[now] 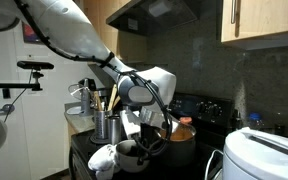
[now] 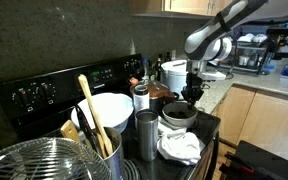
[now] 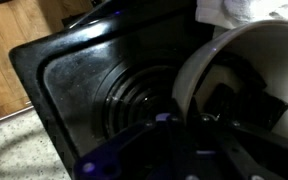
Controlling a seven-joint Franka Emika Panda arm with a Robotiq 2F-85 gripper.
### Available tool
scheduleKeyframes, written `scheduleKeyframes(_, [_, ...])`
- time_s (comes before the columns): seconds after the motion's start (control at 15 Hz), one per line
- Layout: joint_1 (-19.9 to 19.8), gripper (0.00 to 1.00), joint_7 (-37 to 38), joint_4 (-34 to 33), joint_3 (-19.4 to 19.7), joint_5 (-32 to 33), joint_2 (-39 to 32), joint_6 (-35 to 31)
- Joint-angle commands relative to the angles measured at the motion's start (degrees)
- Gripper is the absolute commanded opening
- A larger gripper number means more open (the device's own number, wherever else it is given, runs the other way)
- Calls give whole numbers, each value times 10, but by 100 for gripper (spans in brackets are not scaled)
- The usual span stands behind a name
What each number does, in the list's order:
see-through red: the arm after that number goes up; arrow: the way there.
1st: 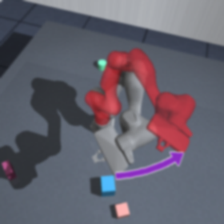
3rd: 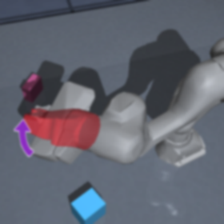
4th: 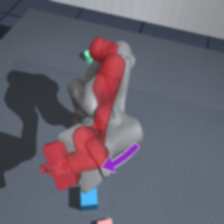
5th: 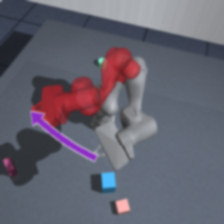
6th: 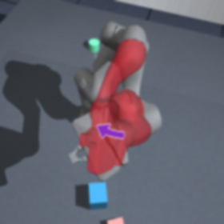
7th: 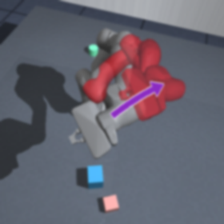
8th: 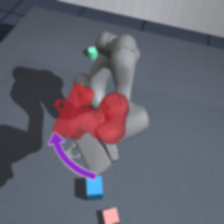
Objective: Pour the contents of the grey bowl into the big white bowl
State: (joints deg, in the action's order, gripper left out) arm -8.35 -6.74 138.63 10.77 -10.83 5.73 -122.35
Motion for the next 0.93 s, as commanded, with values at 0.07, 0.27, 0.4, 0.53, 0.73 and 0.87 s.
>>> scheduleKeyframes(0.07, [4,5,-22,-1,-4,-17,33,42])
scheduleKeyframes(0.27, [12,5,-33,4,-8,-20,38,57])
scheduleKeyframes(0.4, [16,5,-38,9,-13,-17,47,70])
scheduleKeyframes(0.53, [21,5,-35,13,-19,-12,56,85])
scheduleKeyframes(0.73, [27,5,-29,16,-26,-7,76,111])
scheduleKeyframes(0.87, [29,5,-28,16,-30,-5,91,131])
